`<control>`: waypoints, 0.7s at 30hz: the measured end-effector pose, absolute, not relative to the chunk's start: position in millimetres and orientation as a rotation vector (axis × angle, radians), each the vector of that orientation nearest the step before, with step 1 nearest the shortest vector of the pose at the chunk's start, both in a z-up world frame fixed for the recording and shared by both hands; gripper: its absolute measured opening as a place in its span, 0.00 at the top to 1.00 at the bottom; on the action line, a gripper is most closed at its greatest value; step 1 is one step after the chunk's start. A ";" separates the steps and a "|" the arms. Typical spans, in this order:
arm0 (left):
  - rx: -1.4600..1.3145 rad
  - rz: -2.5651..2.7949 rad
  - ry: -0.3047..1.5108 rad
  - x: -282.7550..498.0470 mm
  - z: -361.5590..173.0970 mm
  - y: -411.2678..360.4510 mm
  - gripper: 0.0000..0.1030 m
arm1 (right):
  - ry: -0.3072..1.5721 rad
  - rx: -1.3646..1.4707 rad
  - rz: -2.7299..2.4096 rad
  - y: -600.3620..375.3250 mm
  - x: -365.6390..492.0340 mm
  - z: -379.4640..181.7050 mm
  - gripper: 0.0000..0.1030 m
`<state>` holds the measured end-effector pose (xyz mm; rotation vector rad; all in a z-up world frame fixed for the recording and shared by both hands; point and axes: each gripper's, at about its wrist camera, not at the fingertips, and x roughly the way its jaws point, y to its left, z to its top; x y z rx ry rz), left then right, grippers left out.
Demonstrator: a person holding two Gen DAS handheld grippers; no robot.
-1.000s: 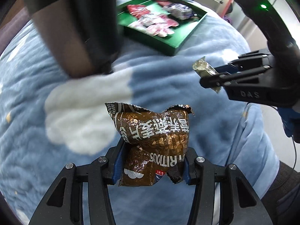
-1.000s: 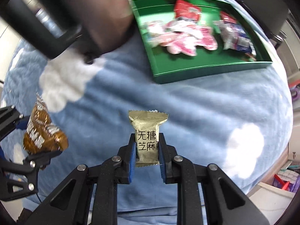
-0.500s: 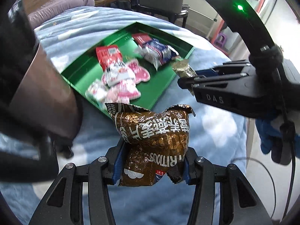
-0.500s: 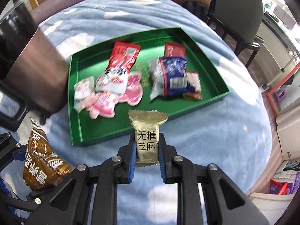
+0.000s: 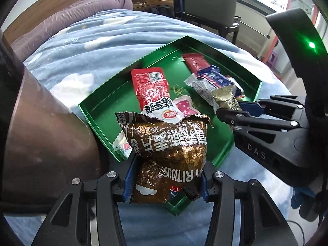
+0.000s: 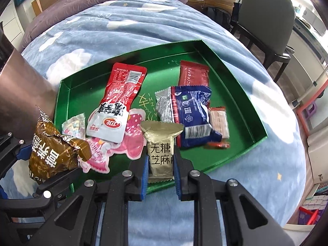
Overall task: Organize snacks
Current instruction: 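Lower both tools into the tray and open them to release the snacks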
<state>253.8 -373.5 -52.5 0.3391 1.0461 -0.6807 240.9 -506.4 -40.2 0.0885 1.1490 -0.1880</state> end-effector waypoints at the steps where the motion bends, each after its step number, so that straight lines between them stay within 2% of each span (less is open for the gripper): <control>1: 0.336 -0.674 1.050 255.6 -55.3 -374.6 0.57 | 1.149 0.086 -0.189 -506.9 243.0 -43.4 0.91; 10: 0.306 -0.650 1.069 264.7 -77.7 -383.8 0.57 | 1.121 0.069 -0.218 -522.0 253.4 -62.3 0.90; 21: 0.238 -0.660 0.973 255.2 -83.8 -385.0 0.55 | 1.023 0.031 -0.249 -527.0 246.4 -72.0 0.89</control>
